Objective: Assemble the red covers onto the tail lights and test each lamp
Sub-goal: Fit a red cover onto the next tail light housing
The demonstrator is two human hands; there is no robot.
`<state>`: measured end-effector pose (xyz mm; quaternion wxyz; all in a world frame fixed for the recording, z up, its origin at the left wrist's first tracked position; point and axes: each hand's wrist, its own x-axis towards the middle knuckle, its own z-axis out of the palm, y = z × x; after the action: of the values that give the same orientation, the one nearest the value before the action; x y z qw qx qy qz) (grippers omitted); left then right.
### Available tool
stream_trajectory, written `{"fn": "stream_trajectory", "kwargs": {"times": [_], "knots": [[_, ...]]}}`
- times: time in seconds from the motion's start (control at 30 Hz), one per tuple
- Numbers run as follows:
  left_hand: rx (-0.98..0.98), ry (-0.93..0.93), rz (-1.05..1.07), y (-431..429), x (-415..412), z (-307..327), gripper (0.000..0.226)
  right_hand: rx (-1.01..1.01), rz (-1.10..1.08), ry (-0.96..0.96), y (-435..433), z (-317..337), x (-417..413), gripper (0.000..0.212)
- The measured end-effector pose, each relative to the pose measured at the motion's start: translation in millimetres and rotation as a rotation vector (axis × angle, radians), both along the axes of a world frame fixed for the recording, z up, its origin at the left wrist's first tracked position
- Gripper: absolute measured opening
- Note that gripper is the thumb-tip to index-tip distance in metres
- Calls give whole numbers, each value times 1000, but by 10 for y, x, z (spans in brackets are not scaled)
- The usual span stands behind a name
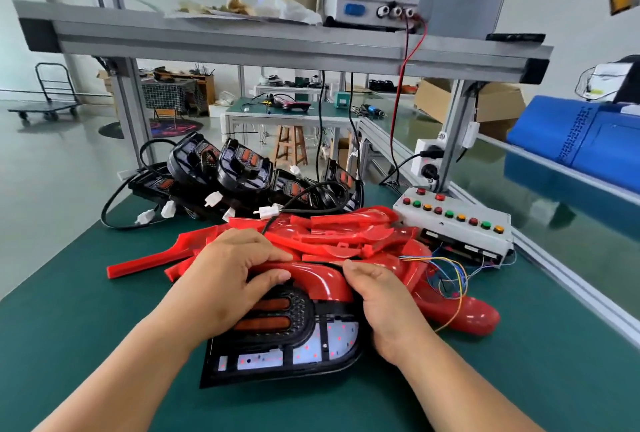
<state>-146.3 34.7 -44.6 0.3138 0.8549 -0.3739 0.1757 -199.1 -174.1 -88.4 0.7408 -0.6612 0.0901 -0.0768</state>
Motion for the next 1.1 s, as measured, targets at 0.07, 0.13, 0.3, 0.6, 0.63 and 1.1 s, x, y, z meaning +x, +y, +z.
{"fn": "stream_trajectory", "kwargs": {"times": [0.07,0.13,0.3,0.6,0.63,1.1], "knots": [[7,6,12,2,-8,-1,19,-3,4,-13,14,0,-10,31],[11,16,27,19,-7,5,19,-20,9,-38,28,-7,-16,30],[29,33,22,26,-22,18,19,-32,70,-126,38,14,-54,30],[44,40,-24,55,-8,38,18,-11,106,-145,45,29,-72,37],[51,45,-27,44,-3,34,19,-16,108,-144,44,26,-72,37],[54,10,-43,-10,-28,1,23,41,111,-92,33,-13,-58,33]]}}
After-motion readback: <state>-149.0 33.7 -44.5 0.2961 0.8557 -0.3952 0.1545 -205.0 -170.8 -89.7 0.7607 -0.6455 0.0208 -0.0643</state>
